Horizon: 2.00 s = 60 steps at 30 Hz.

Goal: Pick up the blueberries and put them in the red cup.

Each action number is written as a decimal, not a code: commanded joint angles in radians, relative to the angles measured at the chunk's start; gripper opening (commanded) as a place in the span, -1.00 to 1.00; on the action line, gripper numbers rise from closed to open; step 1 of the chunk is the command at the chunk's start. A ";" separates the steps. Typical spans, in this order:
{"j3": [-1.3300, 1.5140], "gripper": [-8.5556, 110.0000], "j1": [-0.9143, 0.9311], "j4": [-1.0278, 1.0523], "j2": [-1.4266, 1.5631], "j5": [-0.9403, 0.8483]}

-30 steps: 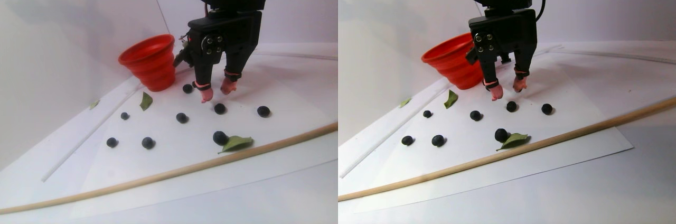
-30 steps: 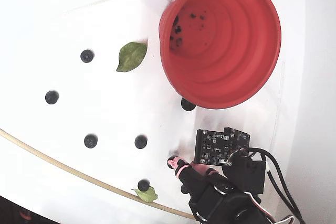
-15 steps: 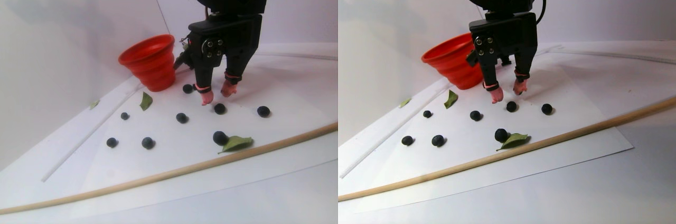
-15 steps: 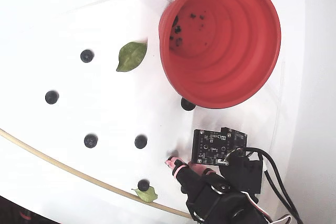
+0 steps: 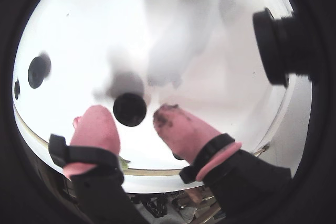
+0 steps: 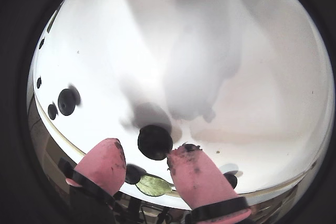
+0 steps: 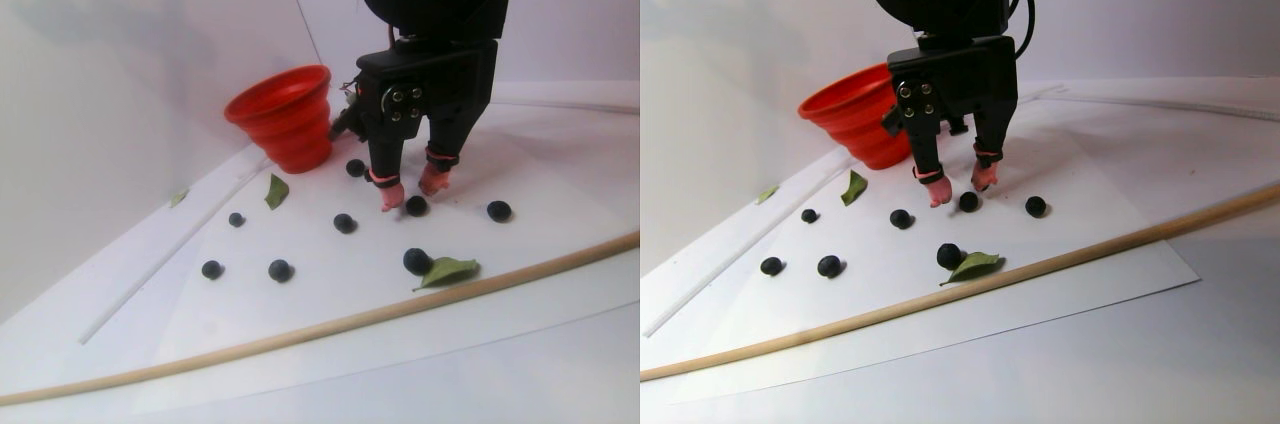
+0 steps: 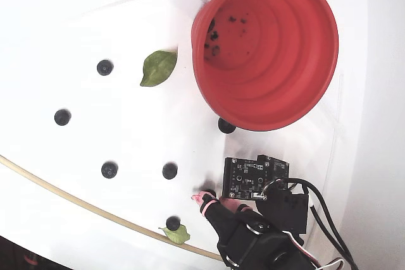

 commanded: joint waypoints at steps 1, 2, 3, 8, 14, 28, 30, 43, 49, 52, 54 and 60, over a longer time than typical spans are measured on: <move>0.011 -0.59 -0.014 -0.028 0.000 0.005; 0.011 -0.59 -0.014 -0.035 -0.005 0.003; 0.011 -0.59 -0.014 -0.041 -0.011 0.002; -0.003 -0.59 -0.009 -0.057 -0.038 -0.002; -0.009 -0.59 -0.008 -0.077 -0.058 0.003; -0.018 -0.66 -0.003 -0.120 -0.092 0.011; -0.017 -0.67 -0.003 -0.127 -0.095 0.009; -0.040 -0.68 -0.003 -0.069 -0.015 0.029; -0.052 -0.68 -0.008 -0.011 0.057 0.041; -0.063 -0.68 -0.009 0.018 0.089 0.051; -0.072 -0.68 -0.011 0.046 0.109 0.055; -0.092 -0.68 -0.017 0.098 0.153 0.064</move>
